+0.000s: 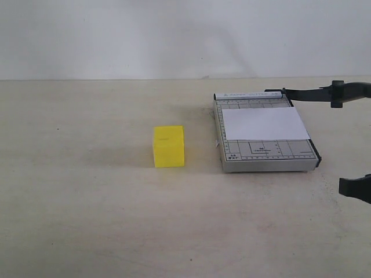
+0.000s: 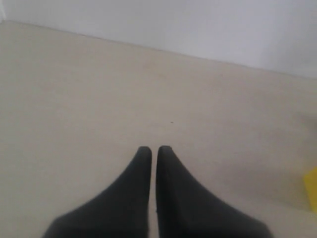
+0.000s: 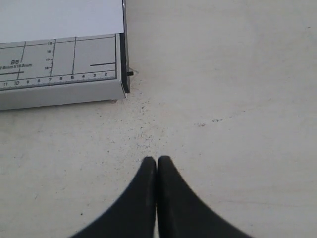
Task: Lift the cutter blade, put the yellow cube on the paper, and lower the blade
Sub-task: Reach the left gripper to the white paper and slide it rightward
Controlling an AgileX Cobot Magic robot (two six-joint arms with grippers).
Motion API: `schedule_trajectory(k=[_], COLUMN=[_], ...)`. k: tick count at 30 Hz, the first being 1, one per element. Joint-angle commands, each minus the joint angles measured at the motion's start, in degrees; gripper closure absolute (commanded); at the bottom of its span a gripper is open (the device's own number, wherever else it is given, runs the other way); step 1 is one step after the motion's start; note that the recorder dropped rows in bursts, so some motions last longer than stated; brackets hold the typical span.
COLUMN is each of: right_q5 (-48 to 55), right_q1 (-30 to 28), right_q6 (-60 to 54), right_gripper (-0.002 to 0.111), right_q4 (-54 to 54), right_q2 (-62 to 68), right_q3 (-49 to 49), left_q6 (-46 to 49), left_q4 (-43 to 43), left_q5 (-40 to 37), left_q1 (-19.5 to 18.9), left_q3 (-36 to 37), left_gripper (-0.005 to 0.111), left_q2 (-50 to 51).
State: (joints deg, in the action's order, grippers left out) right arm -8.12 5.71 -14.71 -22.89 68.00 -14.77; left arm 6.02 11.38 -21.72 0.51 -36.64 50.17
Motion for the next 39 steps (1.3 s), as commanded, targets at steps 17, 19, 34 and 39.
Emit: schedule_trajectory(k=[17, 19, 34, 39], right_q5=[-0.7, -1.8, -3.2, -3.2], right_q1=[0.0, 0.0, 0.0, 0.0], right_q6=[0.9, 0.9, 0.7, 0.7], right_gripper=[0.108, 0.108, 0.108, 0.108], right_q4=[0.1, 0.1, 0.1, 0.1], right_q2=[0.0, 0.0, 0.0, 0.0], right_q3=[0.1, 0.1, 0.1, 0.1], left_q6=[4.5, 5.5, 13.5, 13.8], left_q4=[10.4, 10.4, 10.4, 10.7], left_q5=[10.4, 7.8, -6.9, -8.5], left_q1=[45.4, 45.5, 47.0, 47.0], left_q3=[-48.6, -53.6, -82.7, -83.4], left_gripper=[0.102, 0.102, 0.102, 0.102], left_q2=[67.9, 72.1, 93.5, 94.8])
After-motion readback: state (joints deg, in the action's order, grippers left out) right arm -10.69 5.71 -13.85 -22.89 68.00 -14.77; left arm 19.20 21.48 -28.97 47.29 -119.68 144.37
